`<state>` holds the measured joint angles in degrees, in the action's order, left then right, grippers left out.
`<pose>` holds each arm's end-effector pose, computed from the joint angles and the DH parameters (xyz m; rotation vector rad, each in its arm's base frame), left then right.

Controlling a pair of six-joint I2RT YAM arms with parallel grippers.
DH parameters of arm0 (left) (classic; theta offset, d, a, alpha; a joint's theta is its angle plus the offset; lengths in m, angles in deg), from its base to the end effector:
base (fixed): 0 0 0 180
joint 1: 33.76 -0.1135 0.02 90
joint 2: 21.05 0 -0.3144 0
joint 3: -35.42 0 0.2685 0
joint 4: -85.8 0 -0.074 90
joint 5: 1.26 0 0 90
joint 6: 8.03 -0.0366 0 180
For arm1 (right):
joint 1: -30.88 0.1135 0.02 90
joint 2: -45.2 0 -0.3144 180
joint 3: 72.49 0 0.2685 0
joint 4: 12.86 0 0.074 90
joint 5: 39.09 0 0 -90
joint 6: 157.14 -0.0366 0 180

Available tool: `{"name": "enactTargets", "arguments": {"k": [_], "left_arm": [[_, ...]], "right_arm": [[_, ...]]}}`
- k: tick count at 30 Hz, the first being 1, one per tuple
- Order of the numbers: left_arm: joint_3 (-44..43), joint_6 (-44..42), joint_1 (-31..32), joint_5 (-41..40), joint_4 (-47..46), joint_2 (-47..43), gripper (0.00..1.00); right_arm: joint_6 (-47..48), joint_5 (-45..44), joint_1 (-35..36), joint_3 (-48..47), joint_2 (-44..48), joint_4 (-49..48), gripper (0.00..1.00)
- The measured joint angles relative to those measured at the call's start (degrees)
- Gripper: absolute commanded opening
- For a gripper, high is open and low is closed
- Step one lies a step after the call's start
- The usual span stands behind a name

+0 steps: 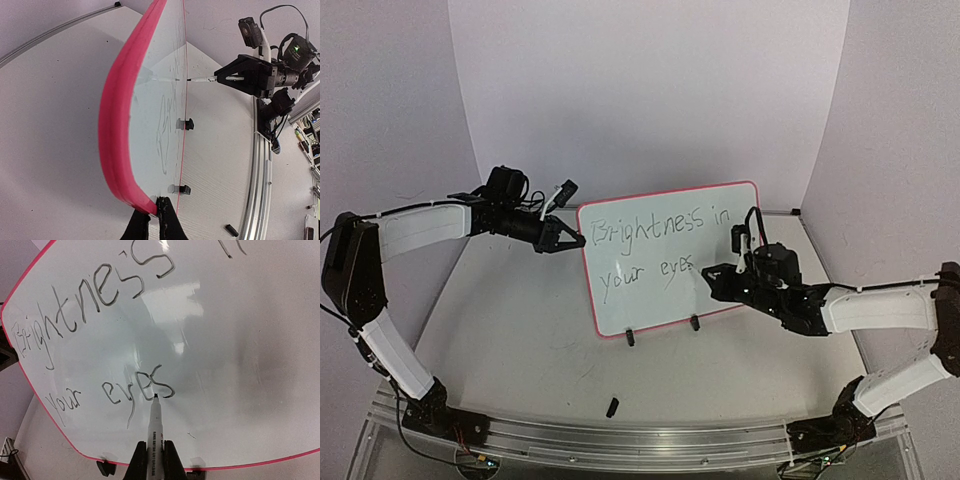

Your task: Write a sentence on the whiteboard

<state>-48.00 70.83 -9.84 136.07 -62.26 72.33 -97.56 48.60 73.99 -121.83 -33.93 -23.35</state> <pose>0.3333 -0.1773 0.3149 1.0668 1.9570 -1.0613 0.2186 0.2026 0.2523 -0.1922 1.9864 0.8150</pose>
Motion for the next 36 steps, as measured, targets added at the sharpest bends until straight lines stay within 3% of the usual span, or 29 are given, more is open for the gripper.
{"name": "enactTargets", "arguments": {"k": [8,36], "left_arm": [[0.0,0.0,0.0,0.0,0.0,0.0,0.00],[0.0,0.0,0.1,-0.8,0.1,-0.1,0.00]], "right_arm": [[-0.7,-2.7,0.0,1.3,5.4,-0.6,0.00],[-0.7,-6.0,0.0,1.3,-0.4,0.6,0.00]]}}
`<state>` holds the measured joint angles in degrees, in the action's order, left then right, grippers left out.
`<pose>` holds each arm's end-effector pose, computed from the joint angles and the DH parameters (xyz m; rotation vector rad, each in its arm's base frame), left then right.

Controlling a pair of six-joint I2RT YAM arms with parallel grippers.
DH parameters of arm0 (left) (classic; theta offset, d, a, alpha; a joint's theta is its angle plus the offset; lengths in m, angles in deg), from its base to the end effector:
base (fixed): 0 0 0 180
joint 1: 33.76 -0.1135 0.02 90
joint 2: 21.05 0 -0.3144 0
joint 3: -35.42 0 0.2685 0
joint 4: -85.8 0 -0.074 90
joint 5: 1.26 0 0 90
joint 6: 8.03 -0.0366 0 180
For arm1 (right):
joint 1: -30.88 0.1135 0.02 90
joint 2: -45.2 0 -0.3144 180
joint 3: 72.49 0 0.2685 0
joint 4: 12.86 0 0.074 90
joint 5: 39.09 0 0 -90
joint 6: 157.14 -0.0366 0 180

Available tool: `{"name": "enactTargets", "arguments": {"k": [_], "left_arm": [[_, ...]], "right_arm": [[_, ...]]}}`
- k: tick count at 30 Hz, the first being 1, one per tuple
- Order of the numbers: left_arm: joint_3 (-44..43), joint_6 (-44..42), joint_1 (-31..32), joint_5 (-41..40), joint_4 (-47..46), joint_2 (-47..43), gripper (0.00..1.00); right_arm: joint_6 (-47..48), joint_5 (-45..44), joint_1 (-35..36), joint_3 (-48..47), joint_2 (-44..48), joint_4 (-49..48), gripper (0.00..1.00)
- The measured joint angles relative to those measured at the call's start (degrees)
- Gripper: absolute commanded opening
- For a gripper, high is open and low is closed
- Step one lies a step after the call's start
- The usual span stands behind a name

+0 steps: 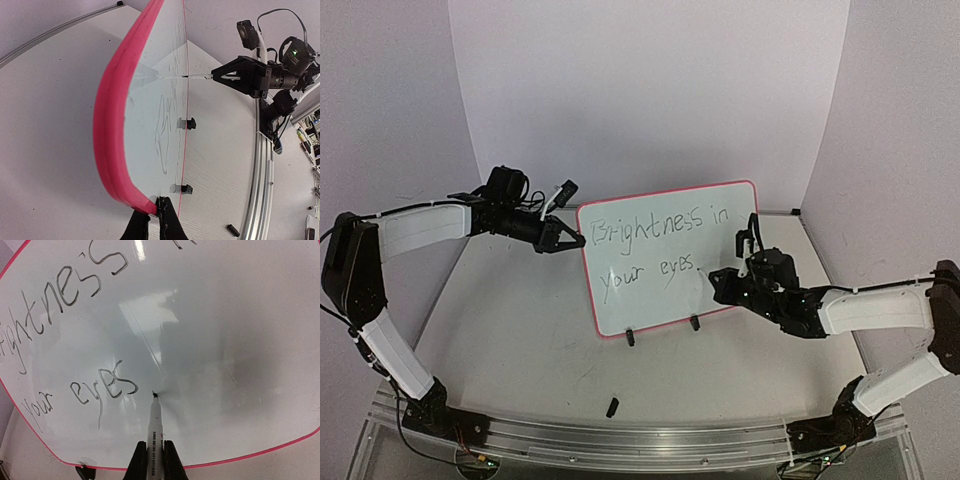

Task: Write a sentence on the whiteboard
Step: Write a sentence on the whiteboard, then place the whiteboard at the center of the board.

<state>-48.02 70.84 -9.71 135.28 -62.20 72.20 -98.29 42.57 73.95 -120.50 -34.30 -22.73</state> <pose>0.3328 -0.1776 0.3155 1.0639 1.9614 -1.0466 0.2185 0.1970 0.2418 -0.1097 2.0093 0.7069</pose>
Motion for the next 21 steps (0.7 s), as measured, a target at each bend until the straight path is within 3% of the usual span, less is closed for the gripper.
{"name": "enactTargets", "arguments": {"k": [7,21], "left_arm": [[0.0,0.0,0.0,0.3,0.0,0.0,0.00],[-1.6,-0.7,0.3,0.1,3.4,-0.2,0.00]], "right_arm": [[0.7,0.2,0.0,0.0,1.2,0.8,0.00],[6.5,-7.4,0.0,-5.0,19.5,12.0,0.00]]}}
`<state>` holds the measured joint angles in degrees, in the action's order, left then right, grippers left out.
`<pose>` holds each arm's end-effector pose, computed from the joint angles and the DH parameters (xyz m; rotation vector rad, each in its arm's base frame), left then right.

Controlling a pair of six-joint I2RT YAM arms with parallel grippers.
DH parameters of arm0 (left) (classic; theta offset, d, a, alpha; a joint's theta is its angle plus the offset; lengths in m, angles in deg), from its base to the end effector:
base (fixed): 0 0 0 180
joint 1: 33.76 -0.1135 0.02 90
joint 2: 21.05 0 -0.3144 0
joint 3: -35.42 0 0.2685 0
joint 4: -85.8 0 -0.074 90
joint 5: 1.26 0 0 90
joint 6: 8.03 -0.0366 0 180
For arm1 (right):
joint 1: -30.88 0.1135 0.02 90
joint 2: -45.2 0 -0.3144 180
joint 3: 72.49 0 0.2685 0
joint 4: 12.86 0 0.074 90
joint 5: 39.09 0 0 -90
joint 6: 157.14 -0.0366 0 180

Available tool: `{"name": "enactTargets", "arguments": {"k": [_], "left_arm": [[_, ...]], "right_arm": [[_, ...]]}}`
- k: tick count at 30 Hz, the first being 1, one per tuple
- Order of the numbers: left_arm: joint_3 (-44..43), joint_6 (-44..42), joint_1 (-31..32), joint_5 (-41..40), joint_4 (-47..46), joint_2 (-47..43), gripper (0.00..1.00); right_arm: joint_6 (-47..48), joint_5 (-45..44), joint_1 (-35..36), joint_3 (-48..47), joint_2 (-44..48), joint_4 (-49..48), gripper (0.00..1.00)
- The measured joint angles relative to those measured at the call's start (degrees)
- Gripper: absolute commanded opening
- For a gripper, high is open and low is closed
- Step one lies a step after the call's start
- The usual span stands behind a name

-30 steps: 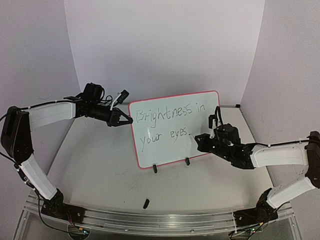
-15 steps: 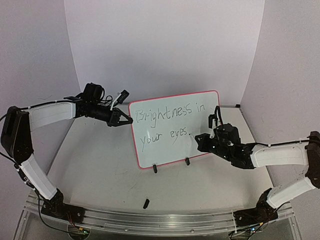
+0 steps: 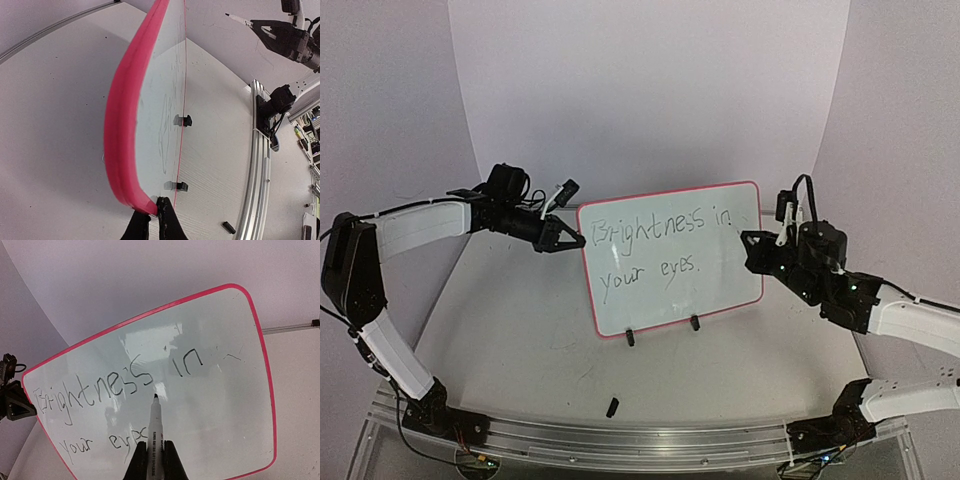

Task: Write a sentence on the whiteboard
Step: Place the whiteboard at the center of the board.

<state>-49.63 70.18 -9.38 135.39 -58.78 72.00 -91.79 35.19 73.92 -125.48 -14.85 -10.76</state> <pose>0.3302 -0.1789 0.3220 1.0788 1.9786 -1.0542 0.1802 0.1547 0.3355 -0.0767 1.7649 0.6311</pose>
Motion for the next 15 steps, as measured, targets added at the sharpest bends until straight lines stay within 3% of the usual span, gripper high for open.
{"name": "enactTargets", "arguments": {"k": [12,15], "left_arm": [[-1.4,-2.2,-3.0,-1.8,10.9,-3.3,0.00],[0.0,-2.3,-3.4,-2.5,12.0,-5.2,0.07]], "right_arm": [[3.1,-4.6,0.0,-1.1,4.6,8.2,0.00],[3.2,-4.6,0.0,-1.1,5.2,9.1,0.00]]}}
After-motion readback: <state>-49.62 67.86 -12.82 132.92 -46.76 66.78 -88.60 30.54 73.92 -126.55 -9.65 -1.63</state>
